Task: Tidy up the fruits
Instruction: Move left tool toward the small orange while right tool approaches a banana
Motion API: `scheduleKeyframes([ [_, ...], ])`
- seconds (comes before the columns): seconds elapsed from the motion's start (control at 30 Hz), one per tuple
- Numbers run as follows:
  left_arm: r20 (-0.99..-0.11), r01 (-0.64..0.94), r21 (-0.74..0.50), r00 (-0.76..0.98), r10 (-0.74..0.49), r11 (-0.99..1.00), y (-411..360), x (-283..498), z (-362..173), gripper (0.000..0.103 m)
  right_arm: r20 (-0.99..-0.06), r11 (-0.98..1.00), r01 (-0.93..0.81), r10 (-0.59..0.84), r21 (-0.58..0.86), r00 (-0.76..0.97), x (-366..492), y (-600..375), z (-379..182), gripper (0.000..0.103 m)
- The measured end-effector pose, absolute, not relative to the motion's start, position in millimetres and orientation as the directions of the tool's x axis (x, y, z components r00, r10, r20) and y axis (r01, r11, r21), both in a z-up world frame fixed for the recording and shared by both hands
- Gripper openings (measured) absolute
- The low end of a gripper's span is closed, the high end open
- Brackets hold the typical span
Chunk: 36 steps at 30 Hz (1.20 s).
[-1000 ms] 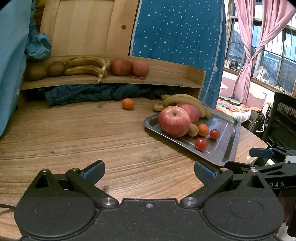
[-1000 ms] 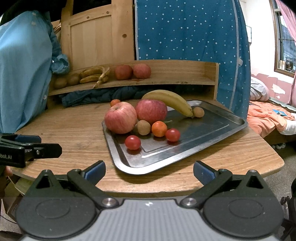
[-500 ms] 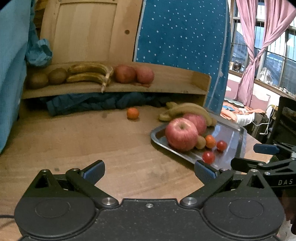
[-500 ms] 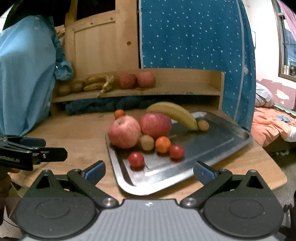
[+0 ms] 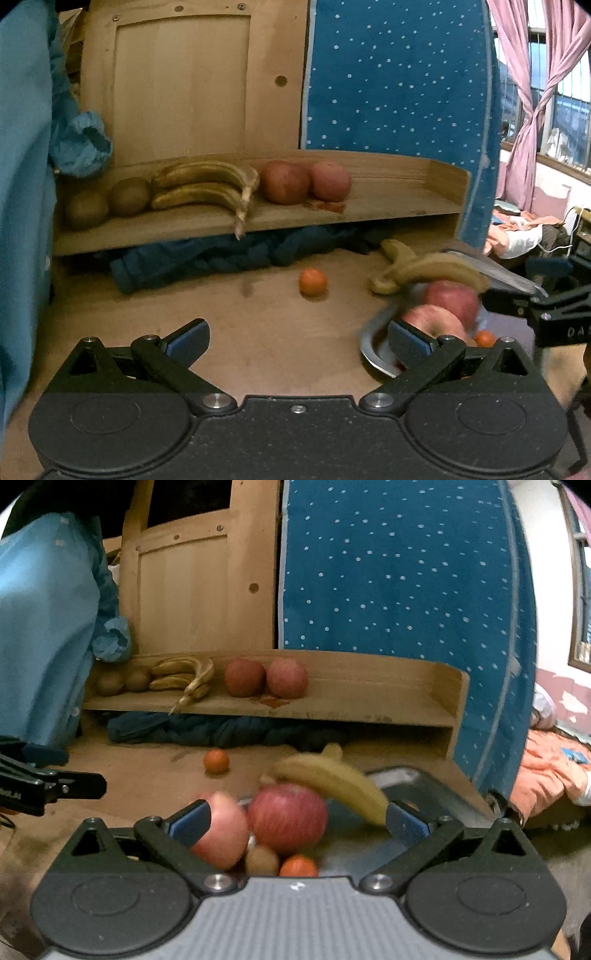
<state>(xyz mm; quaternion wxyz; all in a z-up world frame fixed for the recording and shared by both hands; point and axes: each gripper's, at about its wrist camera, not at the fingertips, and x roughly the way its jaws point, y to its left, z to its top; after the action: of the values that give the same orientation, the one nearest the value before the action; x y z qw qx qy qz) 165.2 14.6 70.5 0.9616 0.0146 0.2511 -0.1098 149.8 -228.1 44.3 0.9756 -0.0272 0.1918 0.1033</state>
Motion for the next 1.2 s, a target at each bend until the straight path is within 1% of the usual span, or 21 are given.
scheduleKeyframes([
  [0.1, -0.497, 0.223, -0.006, 0.845, -0.197, 0.975, 13, 187, 74, 0.102, -0.393, 0.971, -0.237, 0.204, -0.035, 0.896, 180, -227, 51, 0.103],
  [0.37, -0.537, 0.267, 0.008, 0.814, -0.221, 0.964, 2, 239, 65, 0.102, -0.459, 0.962, -0.274, 0.242, -0.004, 0.855, 255, -234, 61, 0.103],
  [0.6, -0.573, 0.310, -0.001, 0.779, -0.254, 0.951, -14, 275, 51, 0.102, -0.570, 0.964, -0.263, 0.243, 0.048, 0.785, 315, -237, 48, 0.103],
  [0.7, -0.591, 0.313, -0.018, 0.763, -0.262, 0.950, -18, 287, 45, 0.099, -0.623, 0.963, -0.255, 0.250, 0.083, 0.741, 337, -237, 39, 0.102],
  [0.77, -0.603, 0.312, -0.027, 0.753, -0.265, 0.950, -20, 293, 41, 0.094, -0.643, 0.962, -0.255, 0.257, 0.099, 0.721, 345, -237, 33, 0.098],
  [0.8, -0.608, 0.313, -0.031, 0.748, -0.267, 0.949, -20, 296, 40, 0.093, -0.651, 0.962, -0.255, 0.258, 0.101, 0.714, 348, -236, 31, 0.097],
  [0.83, -0.611, 0.314, -0.036, 0.744, -0.270, 0.949, -20, 298, 39, 0.092, -0.657, 0.962, -0.253, 0.256, 0.102, 0.709, 351, -237, 30, 0.093],
  [0.9, -0.615, 0.318, -0.042, 0.739, -0.275, 0.947, -21, 302, 38, 0.089, -0.667, 0.961, -0.255, 0.258, 0.106, 0.698, 355, -237, 28, 0.091],
  [0.97, -0.615, 0.322, -0.042, 0.738, -0.278, 0.946, -22, 306, 38, 0.085, -0.673, 0.959, -0.262, 0.262, 0.105, 0.691, 357, -236, 28, 0.084],
  [1.0, -0.615, 0.325, -0.041, 0.737, -0.280, 0.945, -22, 307, 38, 0.084, -0.677, 0.959, -0.263, 0.263, 0.106, 0.687, 359, -236, 28, 0.083],
  [1.13, -0.620, 0.336, -0.047, 0.728, -0.291, 0.941, -24, 312, 35, 0.075, -0.696, 0.959, -0.261, 0.265, 0.115, 0.668, 368, -236, 26, 0.070],
  [1.2, -0.625, 0.339, -0.053, 0.722, -0.296, 0.939, -23, 315, 33, 0.067, -0.701, 0.955, -0.265, 0.280, 0.133, 0.656, 372, -236, 24, 0.065],
])
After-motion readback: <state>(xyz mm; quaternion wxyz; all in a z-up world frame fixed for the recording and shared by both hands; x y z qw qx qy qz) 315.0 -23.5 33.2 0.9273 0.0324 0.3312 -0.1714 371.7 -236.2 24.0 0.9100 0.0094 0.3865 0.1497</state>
